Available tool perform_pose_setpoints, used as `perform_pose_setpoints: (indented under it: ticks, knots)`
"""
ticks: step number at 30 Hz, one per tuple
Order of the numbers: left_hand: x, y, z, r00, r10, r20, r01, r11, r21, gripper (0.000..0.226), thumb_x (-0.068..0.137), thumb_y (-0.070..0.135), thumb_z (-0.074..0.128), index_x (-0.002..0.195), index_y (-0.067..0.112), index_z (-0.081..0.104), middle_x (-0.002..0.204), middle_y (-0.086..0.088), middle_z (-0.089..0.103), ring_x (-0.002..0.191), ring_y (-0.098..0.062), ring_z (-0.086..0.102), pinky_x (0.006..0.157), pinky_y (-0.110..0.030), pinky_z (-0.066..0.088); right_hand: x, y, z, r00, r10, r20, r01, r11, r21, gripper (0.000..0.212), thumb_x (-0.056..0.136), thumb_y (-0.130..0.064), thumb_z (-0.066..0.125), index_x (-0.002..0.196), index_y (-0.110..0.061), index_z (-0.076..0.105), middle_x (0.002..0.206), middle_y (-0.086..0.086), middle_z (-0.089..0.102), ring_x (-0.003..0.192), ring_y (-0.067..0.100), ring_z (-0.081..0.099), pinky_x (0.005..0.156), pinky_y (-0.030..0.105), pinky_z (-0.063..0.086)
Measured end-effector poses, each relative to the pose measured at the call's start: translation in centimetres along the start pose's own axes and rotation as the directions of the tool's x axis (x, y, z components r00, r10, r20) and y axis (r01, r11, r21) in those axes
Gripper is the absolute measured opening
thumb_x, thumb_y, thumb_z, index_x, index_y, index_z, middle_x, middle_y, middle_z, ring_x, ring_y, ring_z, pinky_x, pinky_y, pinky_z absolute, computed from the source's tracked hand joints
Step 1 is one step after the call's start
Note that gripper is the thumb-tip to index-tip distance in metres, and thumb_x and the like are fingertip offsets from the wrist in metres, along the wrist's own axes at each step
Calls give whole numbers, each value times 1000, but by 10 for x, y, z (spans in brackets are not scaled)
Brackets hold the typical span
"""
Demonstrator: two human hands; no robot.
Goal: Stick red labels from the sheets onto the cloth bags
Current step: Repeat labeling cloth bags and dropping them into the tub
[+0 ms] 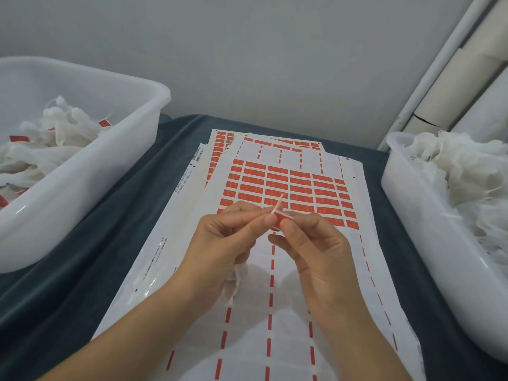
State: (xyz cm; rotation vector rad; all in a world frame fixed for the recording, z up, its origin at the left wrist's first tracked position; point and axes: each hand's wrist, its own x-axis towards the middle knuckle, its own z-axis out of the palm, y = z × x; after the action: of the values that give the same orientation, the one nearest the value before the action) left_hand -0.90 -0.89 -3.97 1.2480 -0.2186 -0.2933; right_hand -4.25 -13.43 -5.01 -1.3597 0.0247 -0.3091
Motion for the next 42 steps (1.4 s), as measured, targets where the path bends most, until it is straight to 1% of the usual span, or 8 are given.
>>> perform_pose_setpoints:
  ticks: [13,19,24,27,29,34,39,42]
  knots:
    - [1,-7,0,998,29,-47,-30,999,-12,15,65,28,65,72,20,77,75,5,71,66,1,63,53,-9,48,-1,5,2,998,-34,-60,28,994,-103,16,66,-29,66,79,-22,68,77,-11,72,77,12,70,66,14,53]
    - [1,-11,0,995,-19,-94,15,999,-38,15,67,28,65,68,15,73,74,3,70,61,1,63,54,-10,48,-4,6,7,997,-27,-75,18,992,-124,19,66,-30,67,83,-21,65,75,-10,72,70,12,70,63,12,52]
    - [2,-8,-2,998,25,-63,-28,999,-36,17,68,28,66,71,14,75,84,-2,72,80,-12,69,62,-19,55,-8,10,13,997,66,28,-65,997,-36,47,67,-26,71,111,-32,52,89,-4,72,84,16,70,68,17,54]
    - [2,-4,-4,990,17,-140,-24,999,-45,16,67,29,66,70,17,76,80,1,72,56,-1,62,47,-10,44,-1,3,5,998,67,-1,-67,997,-34,64,65,-28,71,120,-39,41,90,-12,72,85,12,70,65,18,54]
    - [3,-3,-5,989,30,-147,-32,999,-10,14,65,30,66,67,21,76,77,4,71,54,0,59,43,-8,42,4,-1,-1,998,56,6,-55,992,-113,55,64,-30,70,116,-33,50,91,-18,71,87,9,69,62,19,55]
    - [-1,-9,-3,991,123,-48,-115,983,140,19,60,41,65,70,29,76,79,8,71,80,-5,65,59,-10,49,0,5,-1,1000,-24,2,24,980,-198,20,67,-33,65,86,-25,67,77,-14,72,73,10,70,59,14,52]
    - [0,-10,-5,974,215,-74,-183,934,305,11,61,41,64,65,39,74,77,14,70,82,-4,63,67,-9,50,0,9,-4,997,-73,-23,65,966,-249,16,70,-35,62,80,-22,66,66,-12,69,65,8,67,59,9,50]
    - [-4,-1,-1,963,247,-106,-205,930,304,13,61,41,63,65,34,74,77,14,70,80,-4,64,61,-10,50,1,10,-2,998,-66,-1,64,978,-198,19,71,-33,64,86,-23,68,72,-10,71,68,11,68,60,12,52]
